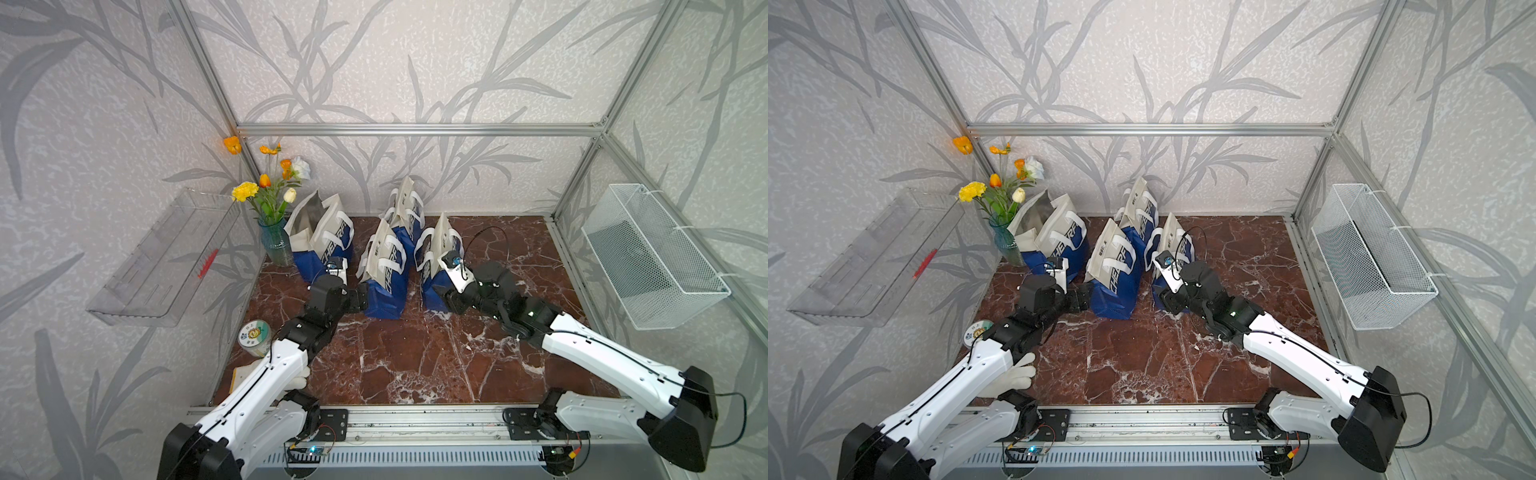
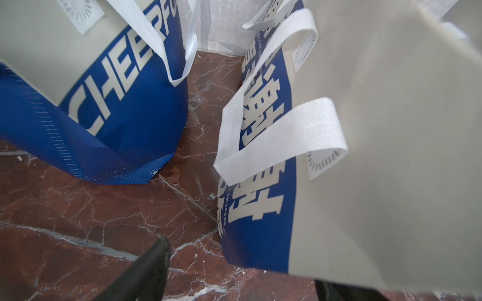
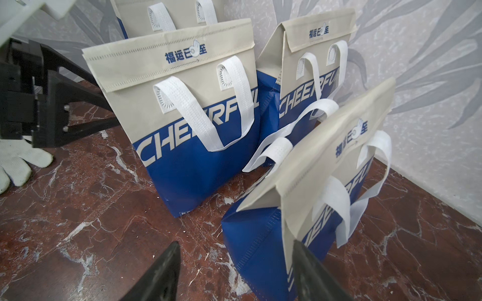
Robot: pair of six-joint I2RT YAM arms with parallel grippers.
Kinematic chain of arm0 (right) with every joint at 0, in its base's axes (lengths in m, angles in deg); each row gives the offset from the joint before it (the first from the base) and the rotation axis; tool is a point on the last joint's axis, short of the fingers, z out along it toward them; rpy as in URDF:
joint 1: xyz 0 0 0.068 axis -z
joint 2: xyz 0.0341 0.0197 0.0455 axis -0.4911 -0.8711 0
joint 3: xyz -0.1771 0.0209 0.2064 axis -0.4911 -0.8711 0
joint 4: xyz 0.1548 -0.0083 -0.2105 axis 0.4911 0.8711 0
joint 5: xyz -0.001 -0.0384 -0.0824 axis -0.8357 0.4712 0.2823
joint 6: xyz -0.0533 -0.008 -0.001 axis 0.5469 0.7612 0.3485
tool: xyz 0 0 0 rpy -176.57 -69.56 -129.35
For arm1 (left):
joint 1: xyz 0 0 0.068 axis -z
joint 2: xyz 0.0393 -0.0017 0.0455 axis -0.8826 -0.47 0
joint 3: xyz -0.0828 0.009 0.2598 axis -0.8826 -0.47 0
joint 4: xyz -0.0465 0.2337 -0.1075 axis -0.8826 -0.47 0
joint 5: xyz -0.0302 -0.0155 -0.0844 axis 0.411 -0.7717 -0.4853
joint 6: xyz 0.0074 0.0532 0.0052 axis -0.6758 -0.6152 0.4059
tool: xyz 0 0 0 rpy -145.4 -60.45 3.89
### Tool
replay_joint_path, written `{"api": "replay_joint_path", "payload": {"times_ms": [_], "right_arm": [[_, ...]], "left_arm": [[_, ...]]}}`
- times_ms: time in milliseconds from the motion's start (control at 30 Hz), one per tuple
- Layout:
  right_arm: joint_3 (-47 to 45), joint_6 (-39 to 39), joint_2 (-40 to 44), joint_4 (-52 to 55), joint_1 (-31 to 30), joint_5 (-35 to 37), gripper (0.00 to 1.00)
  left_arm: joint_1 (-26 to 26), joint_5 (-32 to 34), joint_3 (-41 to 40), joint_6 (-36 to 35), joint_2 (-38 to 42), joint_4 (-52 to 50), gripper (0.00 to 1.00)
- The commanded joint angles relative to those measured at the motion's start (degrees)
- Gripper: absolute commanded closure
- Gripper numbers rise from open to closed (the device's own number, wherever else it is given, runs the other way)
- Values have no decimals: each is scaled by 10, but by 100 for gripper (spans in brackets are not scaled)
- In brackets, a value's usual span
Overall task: Open the takeout bag
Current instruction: Move the takeout bag to the center of the board, then adjust the takeout bag at the center of the board.
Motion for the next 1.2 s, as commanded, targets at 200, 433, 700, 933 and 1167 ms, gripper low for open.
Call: {"api": "replay_joint_path", "payload": {"times_ms": [200, 433, 700, 933, 1167], "right_arm": [[-120, 121, 1, -284, -1, -22, 33], [-112, 141, -47, -361, -6, -52, 33], [-89, 194, -82, -384, -17, -42, 34], [-87, 210, -57, -372, -22, -26, 34], [-110, 191, -5, -316, -22, 58, 33]], "left_arm": [[-1, -151, -191, 15, 205, 128, 15], [21, -189, -253, 38, 311, 187, 14], [127, -98, -198, -28, 176, 248, 19], [143, 14, -194, -21, 76, 387, 23], [144, 43, -175, -31, 57, 423, 26]]}}
